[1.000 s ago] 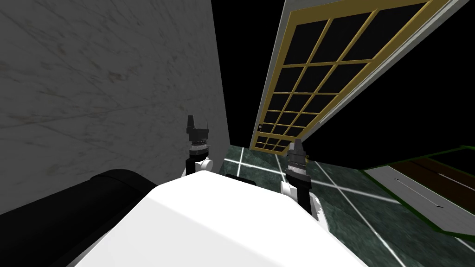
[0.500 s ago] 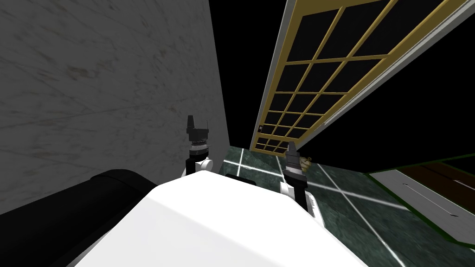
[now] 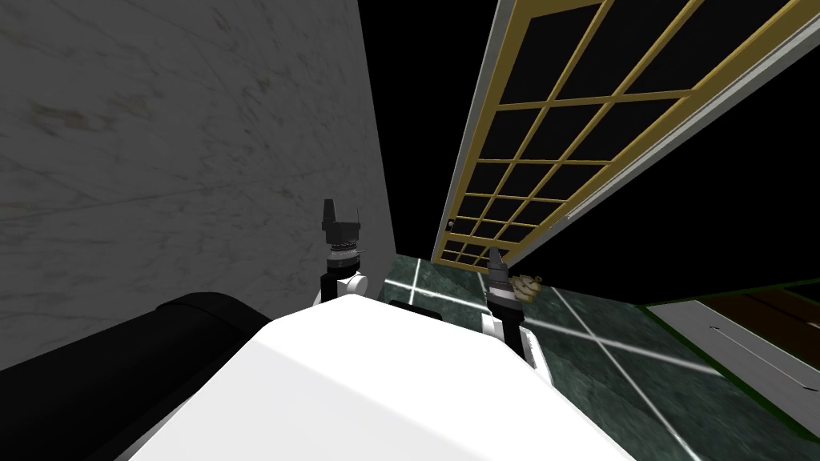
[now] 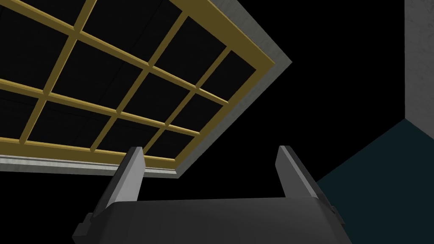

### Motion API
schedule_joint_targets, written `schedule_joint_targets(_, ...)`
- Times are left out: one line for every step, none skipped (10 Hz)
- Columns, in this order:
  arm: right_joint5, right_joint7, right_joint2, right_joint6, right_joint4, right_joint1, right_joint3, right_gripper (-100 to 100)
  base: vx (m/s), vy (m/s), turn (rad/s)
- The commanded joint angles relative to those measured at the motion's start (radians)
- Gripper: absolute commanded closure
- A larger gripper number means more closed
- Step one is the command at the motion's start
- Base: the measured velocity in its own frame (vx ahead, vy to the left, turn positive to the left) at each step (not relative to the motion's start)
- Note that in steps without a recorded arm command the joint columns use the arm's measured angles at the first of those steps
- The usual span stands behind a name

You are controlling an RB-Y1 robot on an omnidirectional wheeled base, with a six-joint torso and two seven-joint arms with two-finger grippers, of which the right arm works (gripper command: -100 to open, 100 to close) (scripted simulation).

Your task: Pull the door open

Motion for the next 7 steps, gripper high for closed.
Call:
schedule_joint_targets(0.009,0.033,-0.006,-0.015,0.036,-0.007,-0.006,-100,0.098,-0.006,0.010)
schedule_joint_targets(0.016,0.053,-0.007,-0.022,0.057,-0.013,-0.008,-100,0.106,0.001,0.009)
schedule_joint_targets(0.023,0.074,-0.008,-0.029,0.079,-0.019,-0.010,-100,0.103,0.002,0.007)
schedule_joint_targets(0.030,0.095,-0.010,-0.036,0.101,-0.024,-0.012,-100,0.094,0.007,0.006)
schedule_joint_targets(0.037,0.116,-0.011,-0.043,0.123,-0.030,-0.015,-100,0.101,0.000,0.006)
schedule_joint_targets(0.044,0.137,-0.012,-0.050,0.145,-0.036,-0.017,-100,0.102,0.007,0.009)
schedule_joint_targets(0.051,0.158,-0.013,-0.057,0.167,-0.042,-0.019,-100,0.094,-0.002,0.005)
